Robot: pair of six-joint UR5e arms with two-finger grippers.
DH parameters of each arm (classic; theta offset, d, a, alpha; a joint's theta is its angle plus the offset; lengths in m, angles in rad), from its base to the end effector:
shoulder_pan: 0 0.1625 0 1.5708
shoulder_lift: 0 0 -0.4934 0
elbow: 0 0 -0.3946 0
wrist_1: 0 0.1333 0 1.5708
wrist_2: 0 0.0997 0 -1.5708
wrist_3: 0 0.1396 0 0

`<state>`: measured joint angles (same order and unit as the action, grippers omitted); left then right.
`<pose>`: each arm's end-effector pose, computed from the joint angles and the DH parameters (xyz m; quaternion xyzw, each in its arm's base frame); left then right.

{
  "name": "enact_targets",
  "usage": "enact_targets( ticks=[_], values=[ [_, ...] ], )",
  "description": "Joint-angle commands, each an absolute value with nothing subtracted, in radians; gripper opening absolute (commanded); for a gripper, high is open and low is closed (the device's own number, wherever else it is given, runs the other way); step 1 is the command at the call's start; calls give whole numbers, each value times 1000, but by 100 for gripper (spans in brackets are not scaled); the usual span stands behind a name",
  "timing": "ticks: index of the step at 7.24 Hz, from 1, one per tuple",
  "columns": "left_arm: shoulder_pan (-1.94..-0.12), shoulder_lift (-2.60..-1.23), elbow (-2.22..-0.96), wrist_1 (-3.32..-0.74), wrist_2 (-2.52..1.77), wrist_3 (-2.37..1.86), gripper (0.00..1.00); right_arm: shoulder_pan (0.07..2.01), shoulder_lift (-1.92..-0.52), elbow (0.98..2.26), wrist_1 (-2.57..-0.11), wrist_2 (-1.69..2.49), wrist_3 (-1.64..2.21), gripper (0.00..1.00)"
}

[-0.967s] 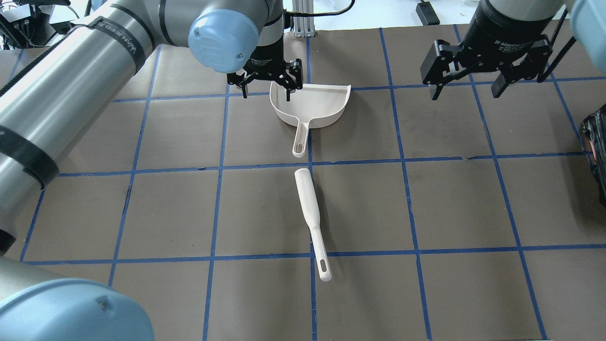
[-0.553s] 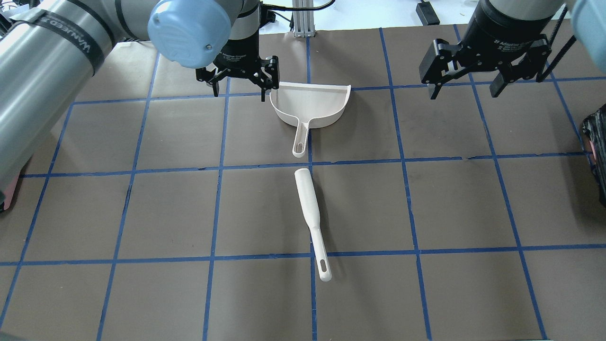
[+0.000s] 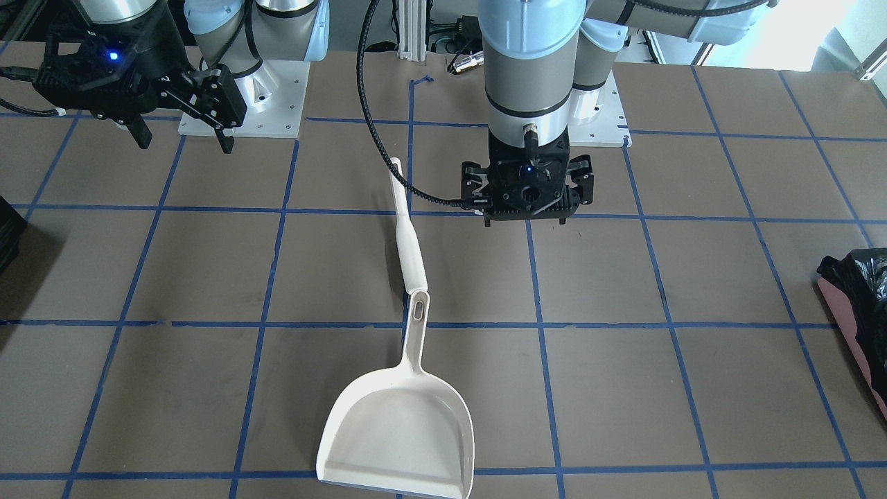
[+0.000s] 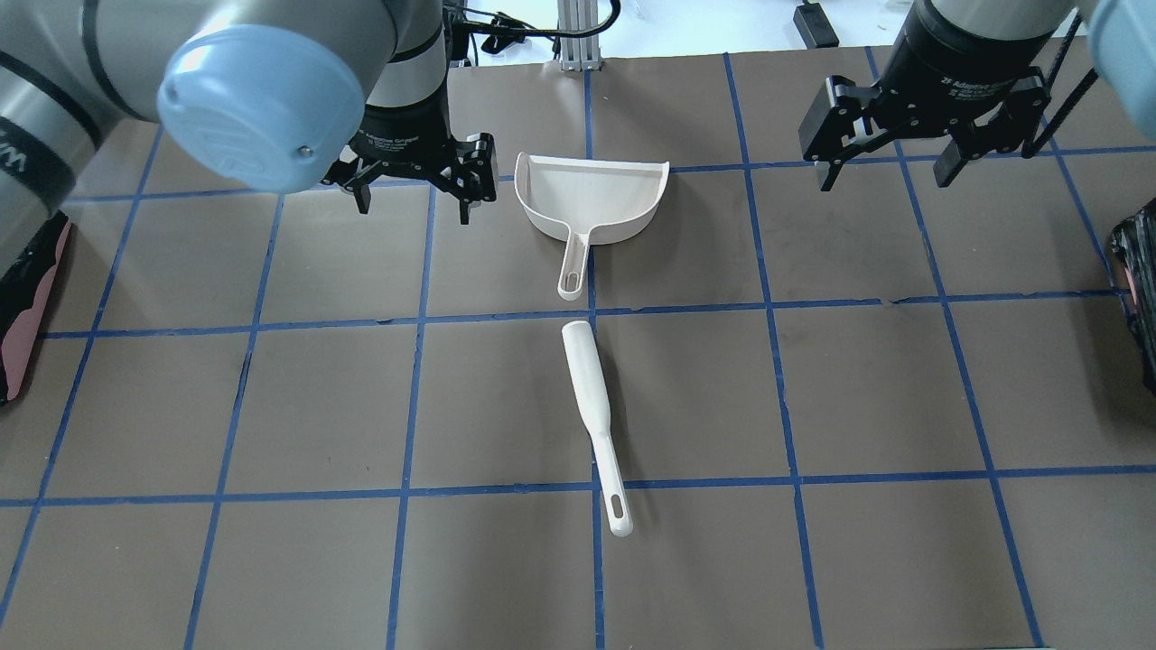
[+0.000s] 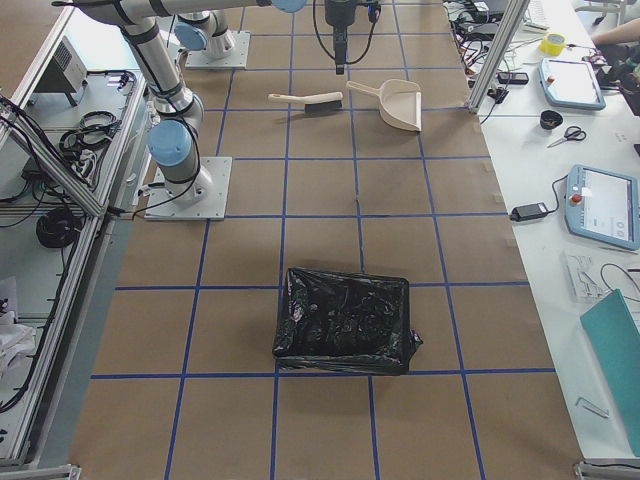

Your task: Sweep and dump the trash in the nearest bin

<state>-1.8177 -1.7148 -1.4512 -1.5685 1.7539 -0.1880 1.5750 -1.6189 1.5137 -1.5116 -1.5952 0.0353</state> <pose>-0.2419 -0.5185 0.5017 0.0303 0.9953 -0.0090 0.0916 0.1319 -0.4742 0.5619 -0.0158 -0.9995 0.0232 0.0117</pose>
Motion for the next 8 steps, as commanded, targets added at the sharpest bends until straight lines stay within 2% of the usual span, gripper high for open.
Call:
enact_targets(
  ticks=[1,5,8],
  values=[
    [-1743,-1633,-1457,-1627,1747,-132,100,1575,-1618,1514,-1511,-1598,35,100],
    [-1531,-1511,-1454,-1724,1657,72,100,1575,-1620,1514,-1512,-1595,35,100],
    [-1474,-1465,-1459,-1727,1591,107,100,1575,-1620,1514,-1511,-1595,35,100]
  ],
)
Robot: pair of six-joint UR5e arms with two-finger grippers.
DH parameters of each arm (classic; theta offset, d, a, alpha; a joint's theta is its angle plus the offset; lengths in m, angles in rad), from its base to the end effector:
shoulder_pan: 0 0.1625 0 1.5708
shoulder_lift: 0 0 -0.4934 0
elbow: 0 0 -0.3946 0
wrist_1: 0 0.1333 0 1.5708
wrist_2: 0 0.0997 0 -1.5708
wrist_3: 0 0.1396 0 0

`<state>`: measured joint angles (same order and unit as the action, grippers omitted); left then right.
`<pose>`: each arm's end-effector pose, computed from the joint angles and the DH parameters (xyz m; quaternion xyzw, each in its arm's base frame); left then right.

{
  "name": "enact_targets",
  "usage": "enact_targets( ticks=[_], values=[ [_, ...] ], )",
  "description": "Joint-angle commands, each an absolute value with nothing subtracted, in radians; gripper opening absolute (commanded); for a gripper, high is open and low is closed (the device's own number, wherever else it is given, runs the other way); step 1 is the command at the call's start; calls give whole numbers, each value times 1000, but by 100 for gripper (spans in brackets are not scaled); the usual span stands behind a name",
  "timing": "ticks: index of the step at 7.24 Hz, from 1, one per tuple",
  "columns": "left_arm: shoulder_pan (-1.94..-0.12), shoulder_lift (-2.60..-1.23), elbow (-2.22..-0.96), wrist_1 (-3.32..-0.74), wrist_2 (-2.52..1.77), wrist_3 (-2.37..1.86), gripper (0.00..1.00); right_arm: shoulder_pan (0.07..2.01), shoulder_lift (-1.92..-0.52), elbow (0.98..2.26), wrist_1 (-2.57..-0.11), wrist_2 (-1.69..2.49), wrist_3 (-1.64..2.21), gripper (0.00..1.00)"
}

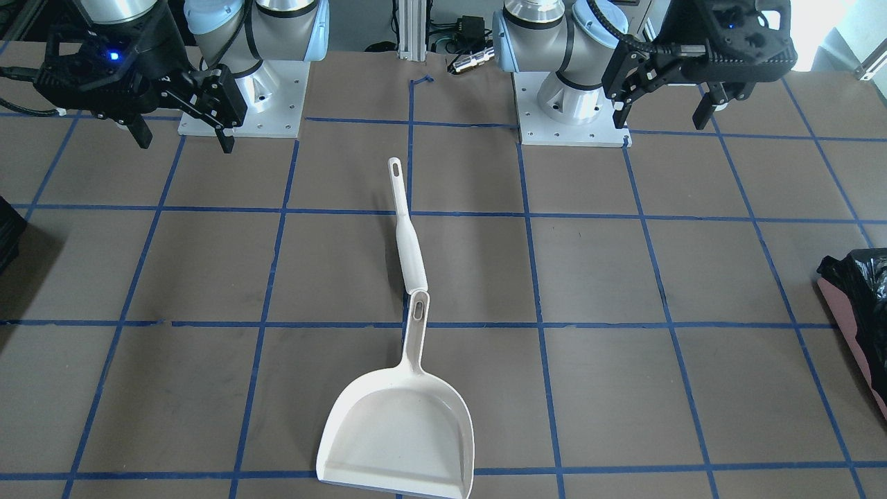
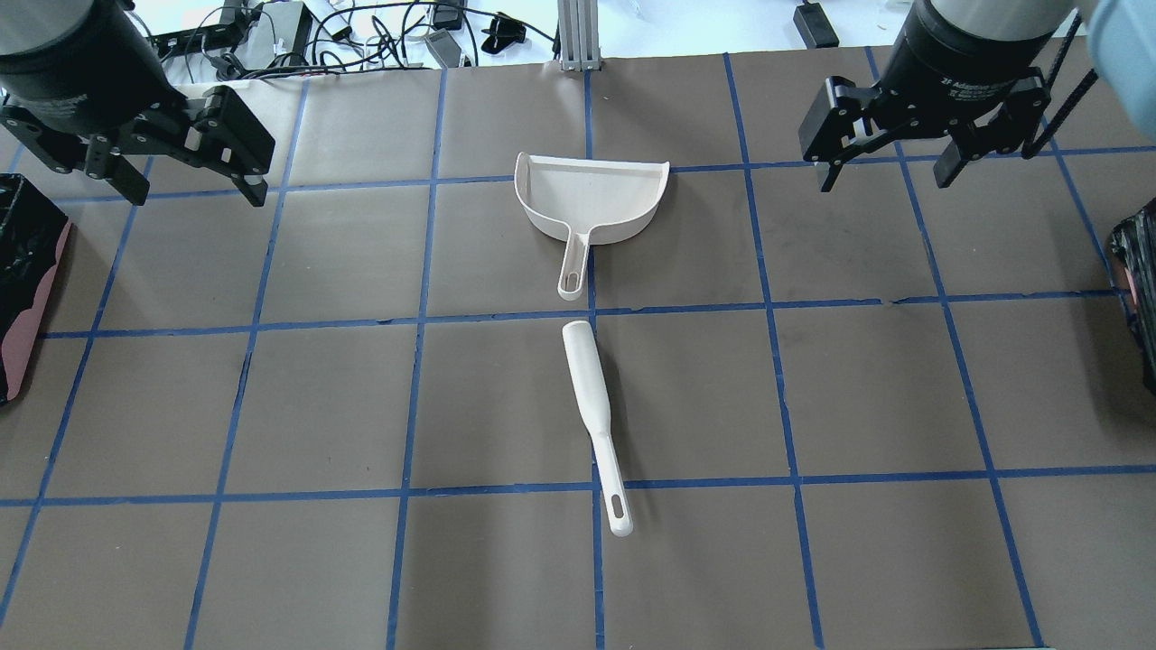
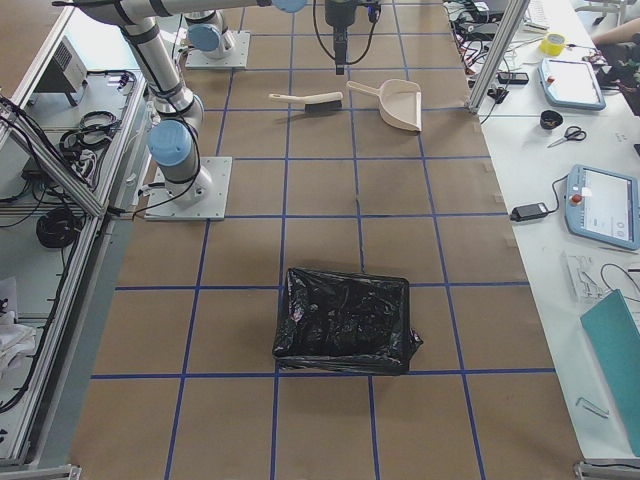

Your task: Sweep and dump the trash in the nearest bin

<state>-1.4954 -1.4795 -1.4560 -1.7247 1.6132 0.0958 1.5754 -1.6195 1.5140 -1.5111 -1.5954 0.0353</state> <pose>-0.0933 -0.4564 0.6005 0.0096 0.9994 -0.0242 0.0233 0.1320 -0.4738 0.5620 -0.0156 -0.9995 0.0231 0.0118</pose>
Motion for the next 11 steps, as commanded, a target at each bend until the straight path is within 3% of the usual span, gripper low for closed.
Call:
enact_targets(
  ticks=[1,11],
  values=[
    [-1453,-1468,-1474,-1733,1542,185,100,1574,-1618,1514,-1511,-1595,35,100],
    [-1451,-1450,-1517,-1712,1586,213,100,1575,-1618,1514,-1512,-1595,35,100]
  ],
)
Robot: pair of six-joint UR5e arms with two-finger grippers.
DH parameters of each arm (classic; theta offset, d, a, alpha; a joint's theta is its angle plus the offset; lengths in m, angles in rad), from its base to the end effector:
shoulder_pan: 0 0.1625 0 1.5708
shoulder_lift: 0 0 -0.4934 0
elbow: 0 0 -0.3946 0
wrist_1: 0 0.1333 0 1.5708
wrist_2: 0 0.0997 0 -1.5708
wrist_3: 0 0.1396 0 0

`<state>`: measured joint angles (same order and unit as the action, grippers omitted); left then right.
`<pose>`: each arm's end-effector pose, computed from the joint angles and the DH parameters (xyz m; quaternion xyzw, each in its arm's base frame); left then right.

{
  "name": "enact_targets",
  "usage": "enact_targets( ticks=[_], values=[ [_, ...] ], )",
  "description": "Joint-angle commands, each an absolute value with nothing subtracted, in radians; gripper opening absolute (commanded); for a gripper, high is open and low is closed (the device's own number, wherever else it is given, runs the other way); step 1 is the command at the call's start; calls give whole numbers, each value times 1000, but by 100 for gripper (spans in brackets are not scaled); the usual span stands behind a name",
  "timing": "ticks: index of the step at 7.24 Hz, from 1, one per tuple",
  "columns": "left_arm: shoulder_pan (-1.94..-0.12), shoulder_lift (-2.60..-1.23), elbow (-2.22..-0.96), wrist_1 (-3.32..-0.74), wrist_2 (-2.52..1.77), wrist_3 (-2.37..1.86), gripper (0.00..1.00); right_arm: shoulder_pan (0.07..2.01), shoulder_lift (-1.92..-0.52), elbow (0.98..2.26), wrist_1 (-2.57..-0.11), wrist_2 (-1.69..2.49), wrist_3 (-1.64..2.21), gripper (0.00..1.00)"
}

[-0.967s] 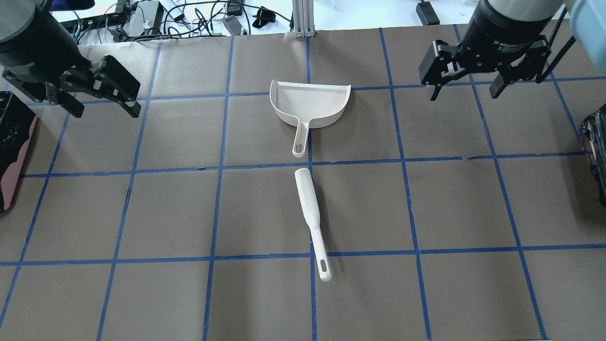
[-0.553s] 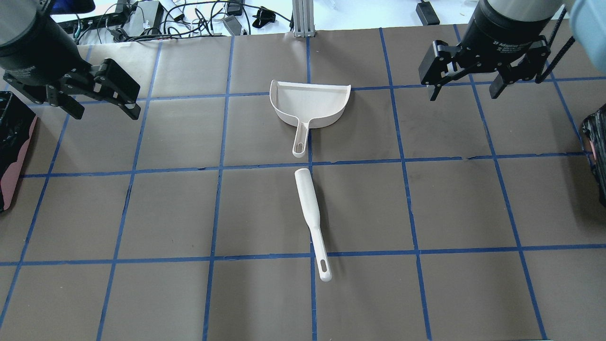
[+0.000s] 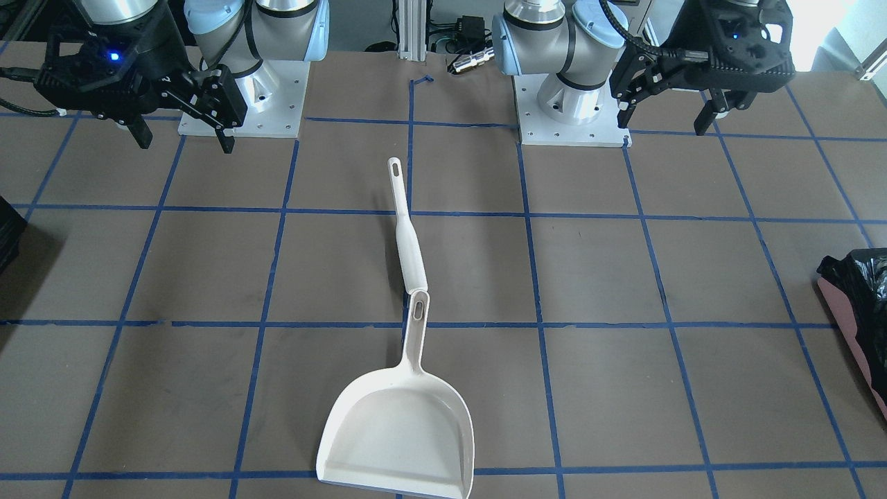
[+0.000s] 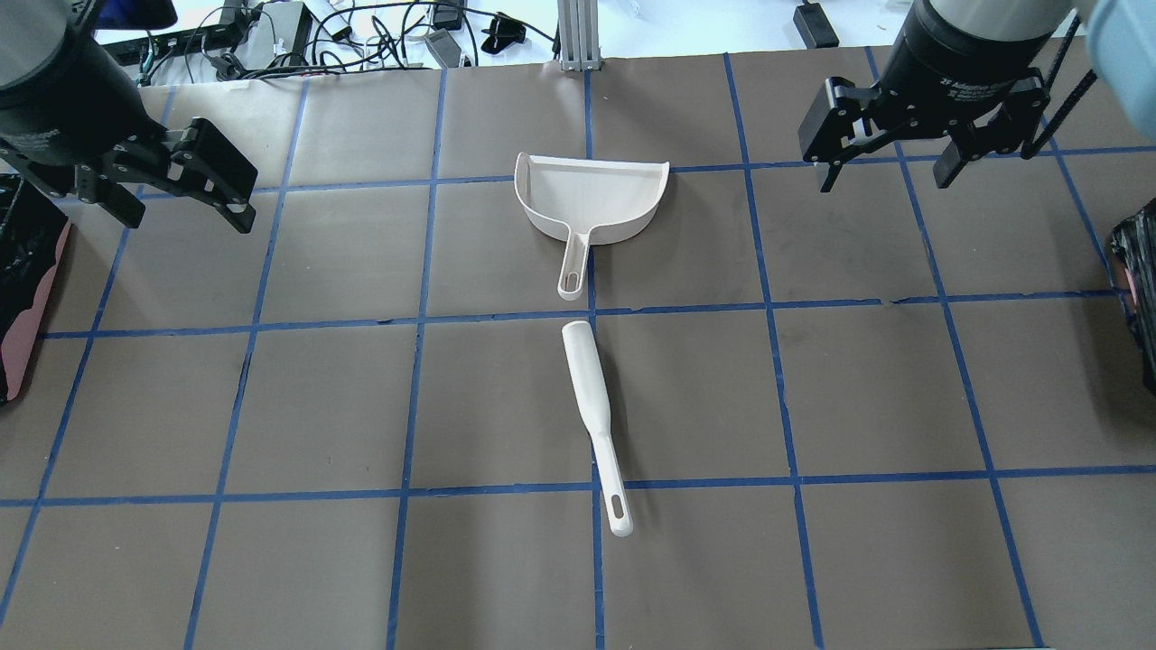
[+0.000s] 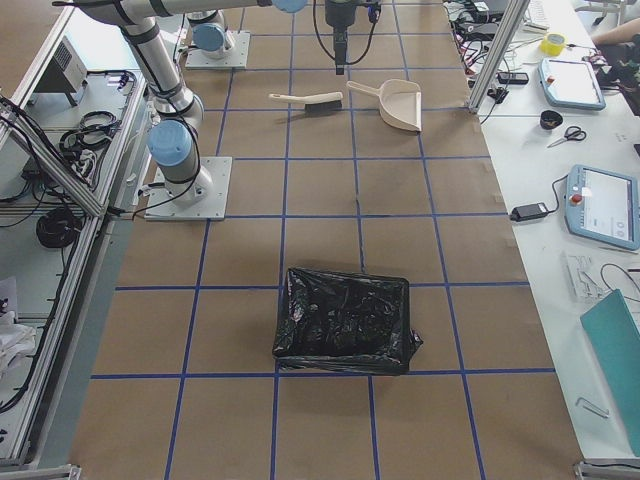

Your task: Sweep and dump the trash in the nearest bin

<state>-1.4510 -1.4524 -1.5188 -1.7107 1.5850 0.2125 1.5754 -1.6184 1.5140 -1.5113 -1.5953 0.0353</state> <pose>-0.0784 -0.4471 0.5829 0.0462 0.9988 -0.0139 0.0095 0.1321 -0.4742 0.5615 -0.0156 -0.9996 0.0227 0.0118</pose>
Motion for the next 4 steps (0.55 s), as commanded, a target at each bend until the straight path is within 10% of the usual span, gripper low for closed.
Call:
enact_targets(
  ticks=[1,4],
  values=[
    [-1450,-1450,-1517,-1710,1588,215,100,1575,-1618,1514,-1511,-1595,35,100],
    [-1451,-1454,-1516,-1710,1586,212,100,1575,-1618,1514,-1511,-1595,35,100]
  ],
)
